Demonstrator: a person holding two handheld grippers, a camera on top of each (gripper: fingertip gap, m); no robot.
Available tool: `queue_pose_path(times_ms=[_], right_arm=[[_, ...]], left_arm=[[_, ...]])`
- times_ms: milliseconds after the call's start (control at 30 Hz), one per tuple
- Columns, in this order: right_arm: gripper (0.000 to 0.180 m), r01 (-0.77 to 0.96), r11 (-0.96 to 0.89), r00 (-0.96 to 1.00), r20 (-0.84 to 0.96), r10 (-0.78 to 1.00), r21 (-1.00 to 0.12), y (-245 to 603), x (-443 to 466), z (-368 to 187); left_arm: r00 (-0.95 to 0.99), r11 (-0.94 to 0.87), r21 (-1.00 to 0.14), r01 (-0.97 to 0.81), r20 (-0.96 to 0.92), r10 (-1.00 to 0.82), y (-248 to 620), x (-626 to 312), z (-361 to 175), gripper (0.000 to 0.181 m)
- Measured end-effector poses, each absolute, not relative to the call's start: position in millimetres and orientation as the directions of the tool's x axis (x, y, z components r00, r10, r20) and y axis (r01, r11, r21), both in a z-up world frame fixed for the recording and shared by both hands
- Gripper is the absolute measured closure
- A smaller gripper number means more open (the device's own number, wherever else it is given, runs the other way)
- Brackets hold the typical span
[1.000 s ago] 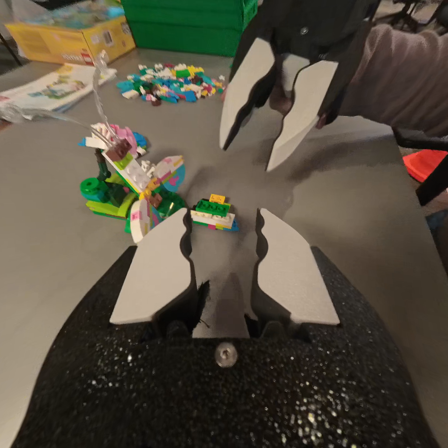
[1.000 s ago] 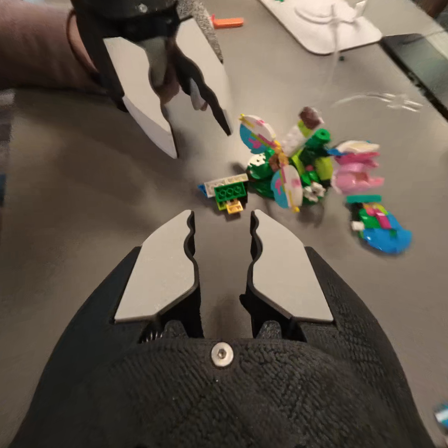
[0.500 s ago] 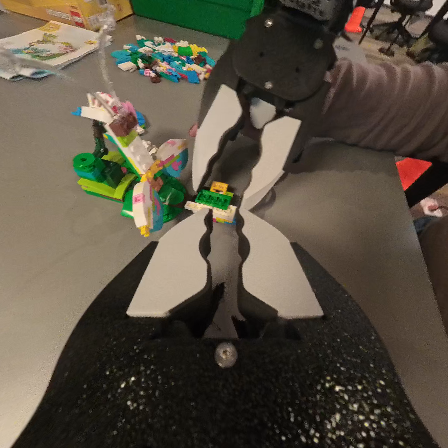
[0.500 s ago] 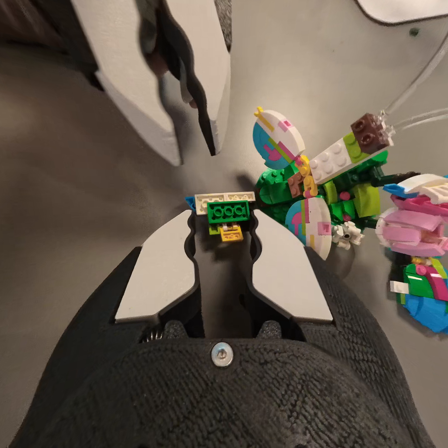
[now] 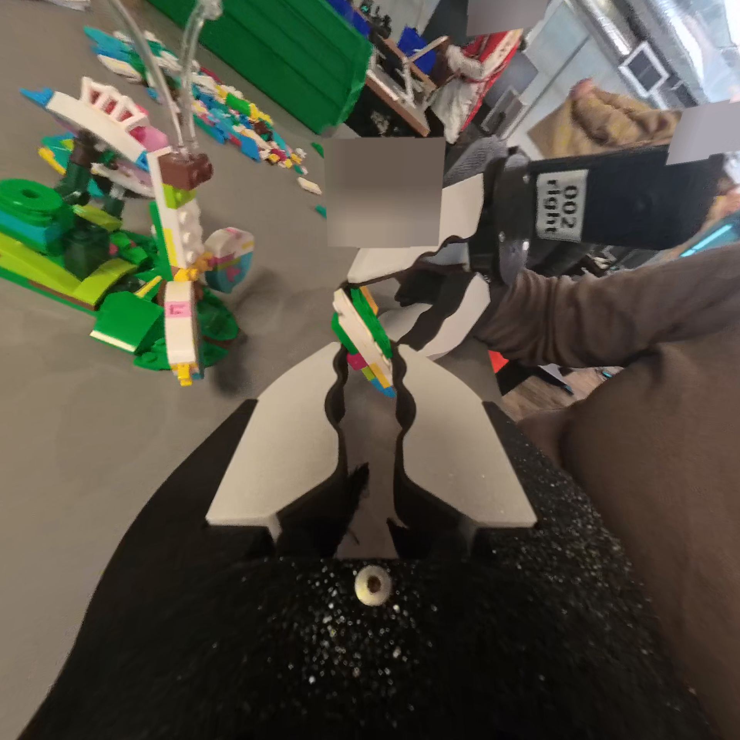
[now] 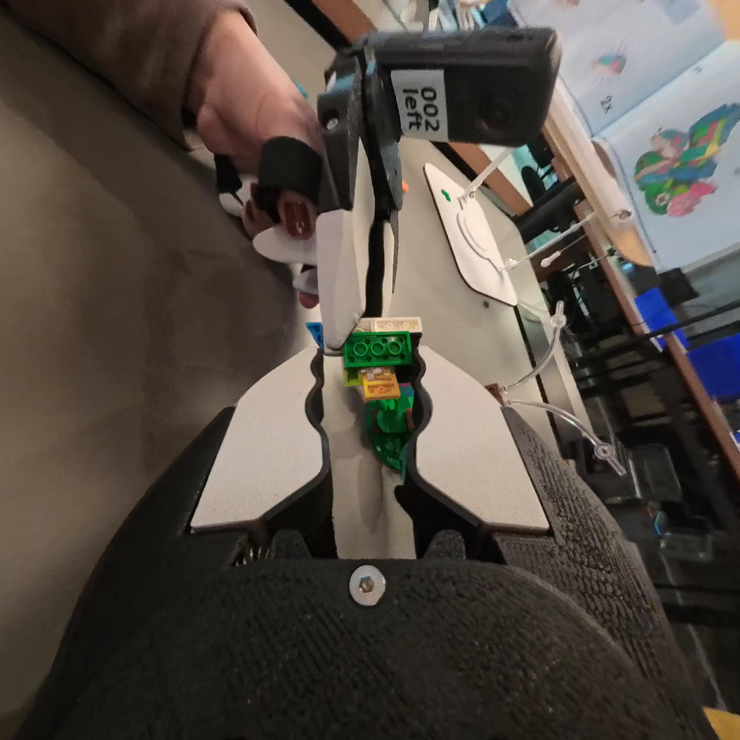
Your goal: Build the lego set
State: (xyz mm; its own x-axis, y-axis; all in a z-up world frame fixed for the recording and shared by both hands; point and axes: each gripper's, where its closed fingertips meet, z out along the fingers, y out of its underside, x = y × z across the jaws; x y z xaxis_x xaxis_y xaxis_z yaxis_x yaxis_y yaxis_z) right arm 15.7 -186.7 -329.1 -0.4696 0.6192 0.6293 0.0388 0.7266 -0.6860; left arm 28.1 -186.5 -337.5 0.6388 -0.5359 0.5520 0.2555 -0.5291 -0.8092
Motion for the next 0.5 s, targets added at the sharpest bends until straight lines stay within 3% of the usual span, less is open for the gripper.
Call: queue_pose_path(times_ms=[133, 333, 367, 500], right_arm=[[0.14, 0.028, 0.727, -0.479, 0.629, 0.612, -0.686, -190, 18, -329], [0.14, 0.043, 0.814, -0.475, 0.705, 0.526, -0.579, -192, 18, -336], [0.148, 0.044, 0.819, -0.473, 0.71, 0.522, -0.572, -192, 18, -336], [0.149, 0.038, 0.784, -0.492, 0.671, 0.554, -0.62, -195, 22, -332]], left_arm=[[0.621, -0.55, -0.803, 0.228, 0.555, -0.553, -191, 29, -338, 0.161], [0.704, -0.571, -0.815, 0.099, 0.463, -0.539, -195, 27, -348, 0.162], [0.712, -0.572, -0.817, 0.069, 0.442, -0.546, -196, 28, -350, 0.162], [0.691, -0.571, -0.819, 0.061, 0.448, -0.568, -200, 31, -347, 0.162]])
